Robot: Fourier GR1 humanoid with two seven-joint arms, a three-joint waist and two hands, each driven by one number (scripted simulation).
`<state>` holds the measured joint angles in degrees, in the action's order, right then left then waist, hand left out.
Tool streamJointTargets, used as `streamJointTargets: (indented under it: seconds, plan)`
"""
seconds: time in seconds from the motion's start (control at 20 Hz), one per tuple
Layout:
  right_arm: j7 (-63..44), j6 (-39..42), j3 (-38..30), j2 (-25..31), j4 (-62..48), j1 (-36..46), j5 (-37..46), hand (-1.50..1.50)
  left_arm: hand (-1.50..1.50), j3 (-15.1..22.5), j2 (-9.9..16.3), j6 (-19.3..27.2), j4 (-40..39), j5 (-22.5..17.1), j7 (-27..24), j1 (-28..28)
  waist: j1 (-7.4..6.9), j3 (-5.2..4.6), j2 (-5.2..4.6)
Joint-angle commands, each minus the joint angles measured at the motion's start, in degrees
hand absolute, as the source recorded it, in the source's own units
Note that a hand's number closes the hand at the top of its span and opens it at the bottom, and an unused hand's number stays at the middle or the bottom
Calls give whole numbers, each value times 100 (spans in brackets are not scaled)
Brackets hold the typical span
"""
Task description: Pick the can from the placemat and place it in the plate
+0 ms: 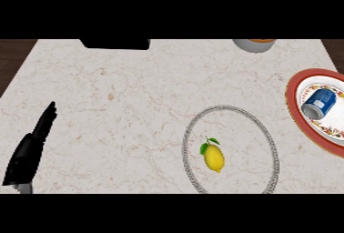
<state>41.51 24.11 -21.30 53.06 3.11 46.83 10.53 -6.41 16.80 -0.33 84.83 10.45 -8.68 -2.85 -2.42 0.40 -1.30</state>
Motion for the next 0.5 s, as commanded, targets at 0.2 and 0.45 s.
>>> streamJointTargets:
  seconds: [0.2,0.45]
  plan:
    - [204,1073,-631,555,-15,-419,-651,-150,0,158,-163,122,76,150,-46,-105,-17,39,-42]
    - [448,1223,-621,670,326,-729,-651,-150,0,-9,-82,50,55,-15,-27,23,-1,59,-55]
